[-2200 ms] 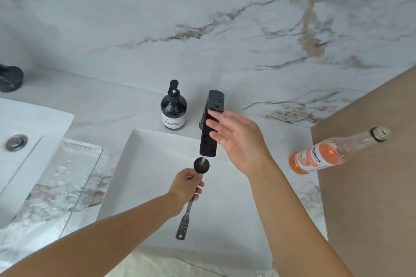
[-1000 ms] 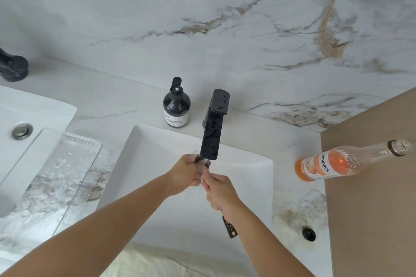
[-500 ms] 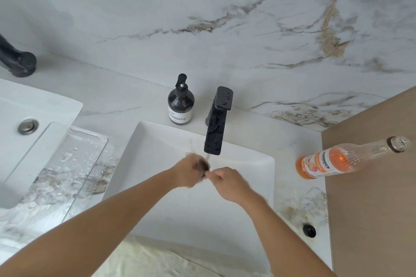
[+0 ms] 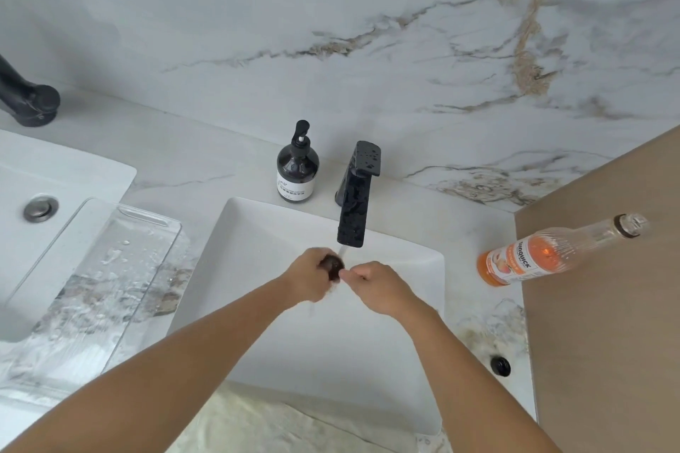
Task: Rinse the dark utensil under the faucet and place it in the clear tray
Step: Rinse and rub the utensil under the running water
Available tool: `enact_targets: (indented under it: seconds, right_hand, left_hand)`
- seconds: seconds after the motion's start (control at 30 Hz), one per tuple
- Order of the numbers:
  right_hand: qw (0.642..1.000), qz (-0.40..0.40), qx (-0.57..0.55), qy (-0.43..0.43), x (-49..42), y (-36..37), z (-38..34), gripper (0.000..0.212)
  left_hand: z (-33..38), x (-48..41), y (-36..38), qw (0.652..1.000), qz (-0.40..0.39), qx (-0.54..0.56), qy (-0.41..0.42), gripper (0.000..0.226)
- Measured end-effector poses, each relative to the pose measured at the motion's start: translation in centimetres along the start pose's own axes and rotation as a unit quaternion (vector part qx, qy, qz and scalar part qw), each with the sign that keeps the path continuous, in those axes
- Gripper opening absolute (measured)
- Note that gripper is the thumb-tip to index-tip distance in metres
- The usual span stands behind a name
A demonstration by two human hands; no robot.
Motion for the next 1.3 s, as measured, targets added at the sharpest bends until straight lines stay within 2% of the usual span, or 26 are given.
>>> enact_targets:
  seconds: [0.07, 0.1, 0.2, 0.23, 0.27, 0.33, 0.37, 0.4, 0.43, 0.47, 0.5, 0.53, 0.6, 0.67, 0.77, 0.87, 0.9, 0.93, 0.97, 1.03, 1.07, 1.1, 1.13, 1.2, 1.23, 1.3]
  right_hand:
    - [0.988, 0.035, -0.144, 0.049, -0.1, 1.0, -0.8, 0.053]
    - [0.984, 0.052, -0.158, 0.066, 0.2, 1.5, -1.4, 0.052]
    - [0.982, 0.157, 0.105, 0.000, 1.4, 1.6, -2.1, 0.040]
    - [0.951, 0.247, 0.180, -0.042, 2.0, 1.1, -2.4, 0.032]
    - [0.918, 0.352, 0.171, -0.072, 3.0, 0.5, -2.9, 0.021]
    - [0.884, 0.466, 0.003, -0.027, 4.4, 0.3, -2.6, 0.009]
    - [0.880, 0.446, -0.154, 0.055, 4.2, 0.4, -2.1, 0.008]
    - [0.848, 0.364, -0.342, 0.177, 3.8, 1.0, -1.7, 0.010]
    - [0.790, 0.251, -0.490, 0.268, 3.2, 2.2, -1.9, 0.016]
    - [0.753, 0.177, -0.554, 0.308, 2.9, 2.8, -2.5, 0.019]
    - [0.754, 0.161, -0.560, 0.305, 2.5, 2.9, -2.8, 0.017]
    - [0.783, 0.191, -0.522, 0.279, 1.9, 2.6, -2.7, 0.009]
    - [0.872, 0.277, -0.362, 0.181, 0.8, 0.7, -2.6, 0.019]
    - [0.917, 0.228, -0.306, 0.113, -0.4, -0.7, -2.5, 0.017]
    - [0.920, 0.089, -0.368, 0.102, -1.5, -0.8, -1.3, 0.013]
    - [0.913, 0.089, -0.386, 0.094, -1.8, -0.1, -1.2, 0.007]
    - [0.885, 0.117, -0.439, 0.105, -1.8, 0.2, -1.1, 0.004]
    - [0.832, 0.150, -0.518, 0.132, -1.6, 0.6, -1.0, 0.006]
    - [0.761, 0.177, -0.602, 0.165, -1.4, 1.3, -0.7, 0.007]
    - [0.633, 0.204, -0.720, 0.198, -0.8, 2.8, -0.3, 0.009]
    - [0.601, 0.211, -0.745, 0.197, -0.6, 3.3, -0.3, 0.008]
    - [0.598, 0.218, -0.747, 0.190, -0.4, 3.5, -0.4, 0.009]
    - [0.633, 0.237, -0.716, 0.173, -0.4, 3.2, -0.3, 0.013]
    - [0.798, 0.283, -0.518, 0.119, -1.3, 1.0, 0.0, 0.019]
    - [0.870, 0.265, -0.404, 0.096, -2.0, -0.1, 0.1, 0.019]
    - [0.942, 0.137, -0.301, 0.055, -3.1, -1.6, -0.2, 0.010]
  left_hand:
    - [0.0, -0.6, 0.0, 0.976, 0.056, 0.196, -0.070, 0.029]
    - [-0.1, -0.9, 0.0, 0.965, 0.072, 0.231, -0.102, 0.029]
    - [-1.0, -0.5, 0.0, 0.942, 0.105, 0.272, -0.169, 0.028]
    - [-1.1, -0.3, 0.0, 0.931, 0.117, 0.297, -0.177, 0.030]
    - [-1.2, -0.2, 0.1, 0.918, 0.131, 0.328, -0.182, 0.032]
    - [-1.4, 0.2, 0.4, 0.889, 0.150, 0.383, -0.199, 0.033]
    - [-1.5, 0.3, 0.7, 0.882, 0.148, 0.399, -0.204, 0.032]
    - [-1.5, 0.6, 1.0, 0.879, 0.138, 0.407, -0.208, 0.032]
    - [-1.3, 0.9, 1.4, 0.882, 0.124, 0.406, -0.204, 0.031]
    - [-1.0, 1.2, 1.7, 0.893, 0.107, 0.394, -0.188, 0.030]
    - [-1.0, 1.4, 2.0, 0.906, 0.088, 0.378, -0.167, 0.030]
    - [-0.8, 1.7, 2.3, 0.915, 0.066, 0.369, -0.152, 0.031]
    - [-0.5, 1.9, 2.6, 0.932, 0.022, 0.338, -0.129, 0.030]
    - [-0.3, 1.3, 1.8, 0.964, 0.005, 0.245, -0.106, 0.027]
    - [0.0, -0.2, -0.4, 0.996, -0.041, 0.001, -0.084, 0.012]
    - [0.4, -1.3, -1.3, 0.974, -0.066, -0.206, -0.063, 0.012]
    - [0.8, -1.5, -1.3, 0.978, -0.043, -0.199, -0.052, 0.015]
    - [1.1, -1.5, -1.3, 0.990, -0.030, -0.125, -0.055, 0.019]
    - [1.3, -1.7, -1.1, 0.996, -0.034, -0.002, -0.079, 0.024]
    - [1.2, -1.8, -0.4, 0.962, -0.054, 0.214, -0.158, 0.033]
    - [1.0, -1.6, 0.2, 0.936, -0.057, 0.286, -0.194, 0.036]
    - [0.8, -1.4, 1.0, 0.911, -0.058, 0.344, -0.221, 0.039]
    - [0.7, -1.2, 1.8, 0.890, -0.059, 0.387, -0.236, 0.040]
    - [0.3, -0.7, 3.0, 0.888, -0.065, 0.389, -0.236, 0.039]
    - [0.0, -0.7, 3.1, 0.916, -0.067, 0.333, -0.216, 0.036]
    - [0.1, -0.8, 2.1, 0.982, -0.087, 0.101, -0.134, 0.031]
Point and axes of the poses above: each hand's wrist, its own x-axis away from the middle knuckle, its own y-axis out of the palm, z = x × y, the point moved 4 cm from there along -x, towards the middle knuckle, and after that the axes turned 8 degrees about z, right-handed, at the moved point
